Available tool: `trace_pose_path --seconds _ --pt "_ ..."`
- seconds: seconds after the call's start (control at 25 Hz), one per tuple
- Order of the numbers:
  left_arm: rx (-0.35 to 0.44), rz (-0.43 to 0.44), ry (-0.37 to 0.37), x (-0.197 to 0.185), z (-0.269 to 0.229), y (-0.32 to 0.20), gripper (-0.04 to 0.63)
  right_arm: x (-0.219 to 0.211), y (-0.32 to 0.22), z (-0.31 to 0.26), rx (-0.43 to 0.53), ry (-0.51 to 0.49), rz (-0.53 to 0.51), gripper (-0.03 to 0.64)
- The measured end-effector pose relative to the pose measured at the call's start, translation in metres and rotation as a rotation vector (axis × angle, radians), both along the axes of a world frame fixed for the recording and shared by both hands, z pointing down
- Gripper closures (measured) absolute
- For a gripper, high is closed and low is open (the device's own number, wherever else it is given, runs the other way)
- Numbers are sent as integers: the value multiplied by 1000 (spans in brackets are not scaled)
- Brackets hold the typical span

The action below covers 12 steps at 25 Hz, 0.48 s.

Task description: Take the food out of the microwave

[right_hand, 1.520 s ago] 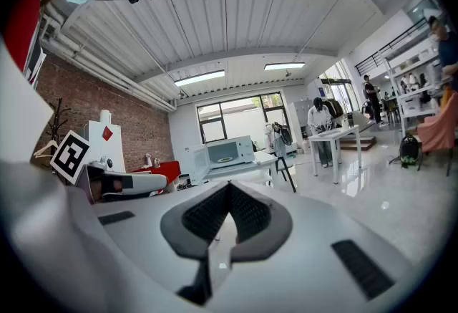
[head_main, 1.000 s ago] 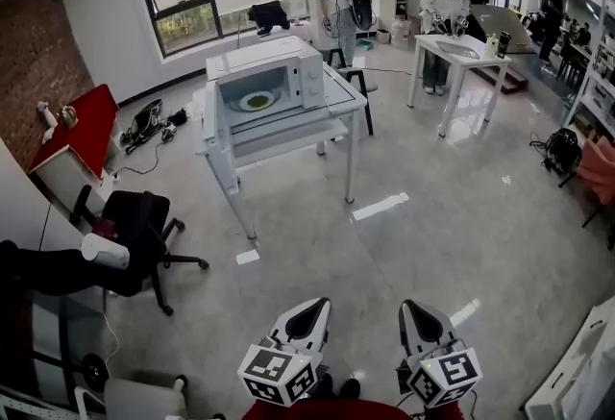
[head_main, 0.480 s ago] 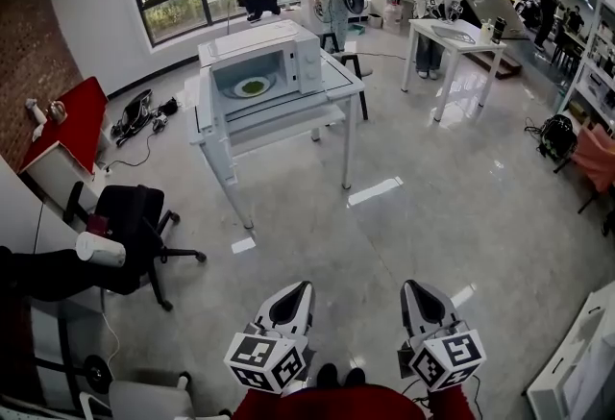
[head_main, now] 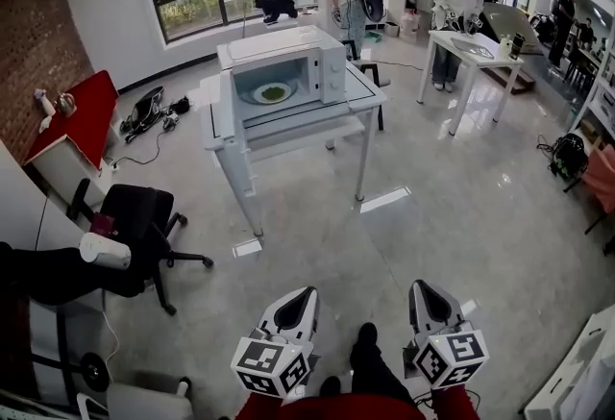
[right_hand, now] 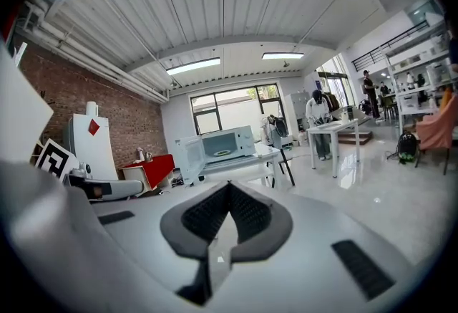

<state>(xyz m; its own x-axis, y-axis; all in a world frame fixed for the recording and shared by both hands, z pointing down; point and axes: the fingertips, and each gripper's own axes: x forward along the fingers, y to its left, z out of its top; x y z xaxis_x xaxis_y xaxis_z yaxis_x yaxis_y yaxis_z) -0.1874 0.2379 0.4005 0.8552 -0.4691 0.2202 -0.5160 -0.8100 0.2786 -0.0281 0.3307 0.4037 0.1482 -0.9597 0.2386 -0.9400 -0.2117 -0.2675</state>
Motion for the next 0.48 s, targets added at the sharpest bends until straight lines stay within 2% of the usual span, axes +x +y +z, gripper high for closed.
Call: trace_pose_path --seconds 0.16,0.48 --pt "-11 -28 6 6 4 -24 588 5 -33 3 -9 5 -38 603" --pt "-34 -137 -13 44 17 -101 588 43 -128 7 3 -11 -136 603"
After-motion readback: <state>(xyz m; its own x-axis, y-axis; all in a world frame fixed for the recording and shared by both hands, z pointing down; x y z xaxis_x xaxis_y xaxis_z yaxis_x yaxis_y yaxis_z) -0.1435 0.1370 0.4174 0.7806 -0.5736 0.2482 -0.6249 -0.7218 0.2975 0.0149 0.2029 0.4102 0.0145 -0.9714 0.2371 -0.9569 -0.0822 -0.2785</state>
